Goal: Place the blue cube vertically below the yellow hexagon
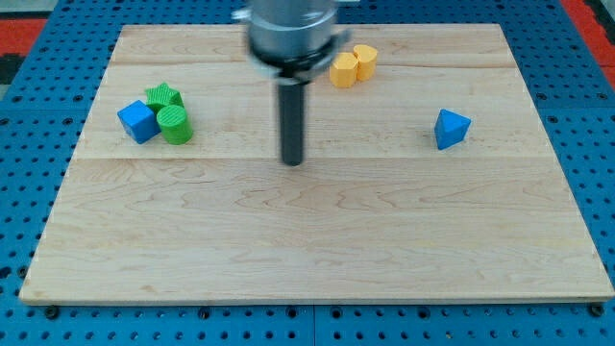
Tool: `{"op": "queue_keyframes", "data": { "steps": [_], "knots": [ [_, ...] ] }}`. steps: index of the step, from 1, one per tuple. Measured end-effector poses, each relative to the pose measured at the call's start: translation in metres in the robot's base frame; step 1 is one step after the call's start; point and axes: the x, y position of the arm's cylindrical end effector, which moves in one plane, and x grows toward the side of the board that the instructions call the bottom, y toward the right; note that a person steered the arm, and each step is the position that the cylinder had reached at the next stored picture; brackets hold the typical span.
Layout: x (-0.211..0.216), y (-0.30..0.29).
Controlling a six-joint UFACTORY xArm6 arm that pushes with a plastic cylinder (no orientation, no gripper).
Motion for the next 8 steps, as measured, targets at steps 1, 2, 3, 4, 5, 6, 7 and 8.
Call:
{"op": "queue_keyframes", "data": {
  "steps": [1,2,3,4,5,6,7,8],
  "knots": [
    [-0.004,-0.134],
    [-0.027,-0.238],
    [-0.041,-0.226],
    [-0.047,-0.148],
    [-0.048,-0.14],
    [-0.059,-0.216],
    [-0.084,-0.176],
    [-0.081,-0.068]
  ]
}}
